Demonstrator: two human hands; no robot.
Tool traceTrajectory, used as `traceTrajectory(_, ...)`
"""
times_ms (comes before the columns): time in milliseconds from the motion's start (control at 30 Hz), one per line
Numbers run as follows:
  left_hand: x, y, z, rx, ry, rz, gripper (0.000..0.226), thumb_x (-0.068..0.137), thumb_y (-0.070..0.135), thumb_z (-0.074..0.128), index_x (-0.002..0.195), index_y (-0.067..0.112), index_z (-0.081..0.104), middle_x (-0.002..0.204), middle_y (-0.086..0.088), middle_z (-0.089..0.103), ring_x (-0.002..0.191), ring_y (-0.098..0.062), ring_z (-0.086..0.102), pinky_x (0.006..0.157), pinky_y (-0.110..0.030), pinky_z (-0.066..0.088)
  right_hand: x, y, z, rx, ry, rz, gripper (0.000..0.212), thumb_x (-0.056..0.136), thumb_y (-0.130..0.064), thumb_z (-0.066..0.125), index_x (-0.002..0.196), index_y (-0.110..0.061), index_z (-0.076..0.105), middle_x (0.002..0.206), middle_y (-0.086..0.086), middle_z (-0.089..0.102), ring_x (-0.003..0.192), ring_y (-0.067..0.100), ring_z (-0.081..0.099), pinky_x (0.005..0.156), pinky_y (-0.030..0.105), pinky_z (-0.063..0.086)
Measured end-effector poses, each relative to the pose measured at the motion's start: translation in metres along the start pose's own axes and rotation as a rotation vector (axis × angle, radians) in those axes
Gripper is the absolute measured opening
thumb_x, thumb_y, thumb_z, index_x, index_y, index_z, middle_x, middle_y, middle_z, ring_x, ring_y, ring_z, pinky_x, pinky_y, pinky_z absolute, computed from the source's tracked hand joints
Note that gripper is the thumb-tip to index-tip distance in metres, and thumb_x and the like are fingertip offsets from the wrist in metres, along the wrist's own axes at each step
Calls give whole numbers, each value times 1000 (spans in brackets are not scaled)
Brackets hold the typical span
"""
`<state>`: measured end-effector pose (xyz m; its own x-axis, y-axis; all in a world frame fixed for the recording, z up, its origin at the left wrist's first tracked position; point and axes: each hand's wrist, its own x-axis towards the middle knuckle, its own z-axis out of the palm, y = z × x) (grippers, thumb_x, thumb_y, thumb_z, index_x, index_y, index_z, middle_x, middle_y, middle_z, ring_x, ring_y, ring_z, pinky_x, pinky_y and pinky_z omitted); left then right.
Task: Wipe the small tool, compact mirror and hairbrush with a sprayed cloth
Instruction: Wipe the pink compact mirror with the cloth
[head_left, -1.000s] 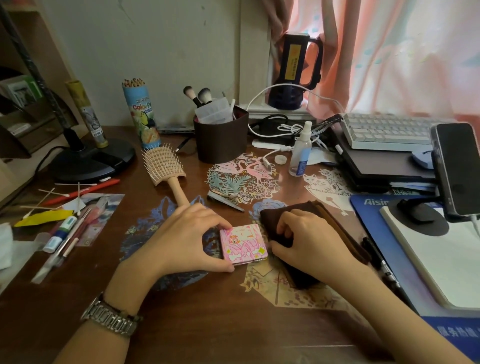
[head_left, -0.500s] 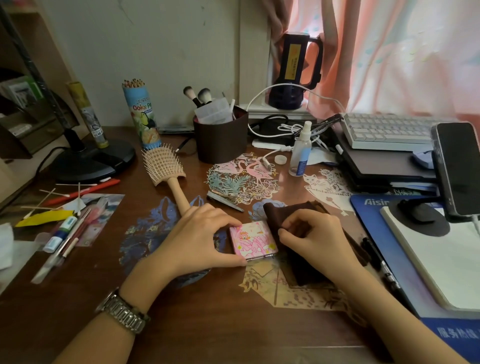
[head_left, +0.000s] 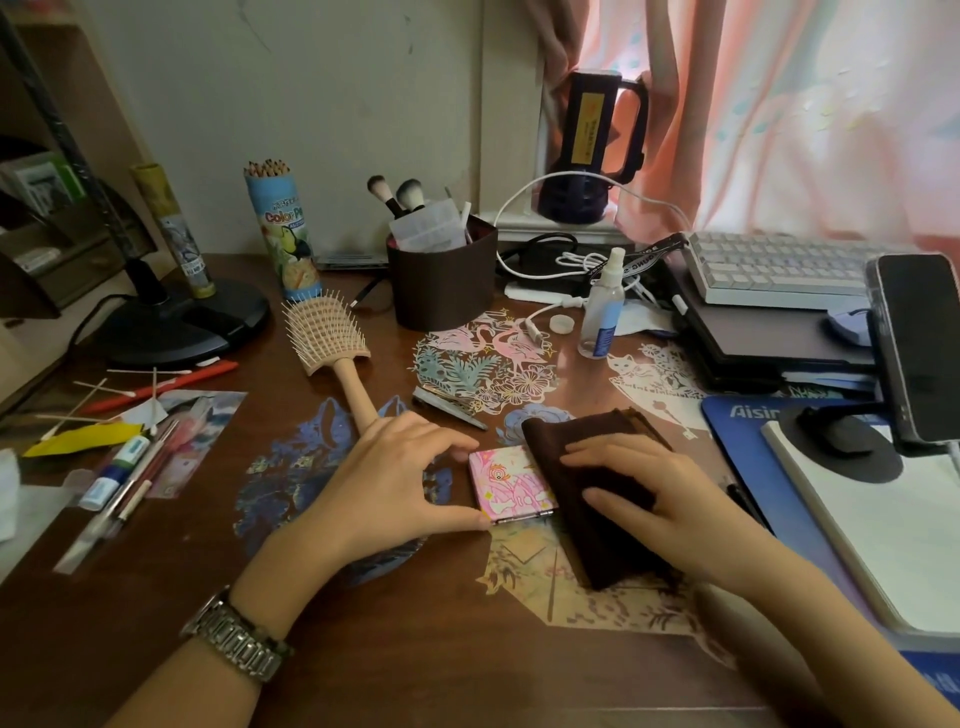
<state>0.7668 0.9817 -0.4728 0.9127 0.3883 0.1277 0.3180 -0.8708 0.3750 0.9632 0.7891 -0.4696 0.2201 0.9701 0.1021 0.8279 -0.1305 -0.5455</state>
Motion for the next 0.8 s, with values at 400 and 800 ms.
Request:
traceTrajectory(400, 7, 1, 8, -60, 2, -11, 79, 57, 80, 52, 126, 40, 49, 119, 27, 46, 115, 7, 32, 94, -19, 24, -6, 7, 15, -244, -52, -112, 45, 93, -54, 29, 138, -49, 34, 146, -33, 26, 136, -12, 17, 114, 22, 18)
traceTrajectory(800, 6, 6, 6, -90, 15, -24, 69, 64, 65, 70, 124, 41, 44, 106, 36, 45, 108, 10, 32, 89, -14, 24, 26, -4, 19, -311, -31, -22, 46, 95, -54, 23, 139, -45, 34, 146, -25, 33, 135, 0, 27, 107, 25, 21)
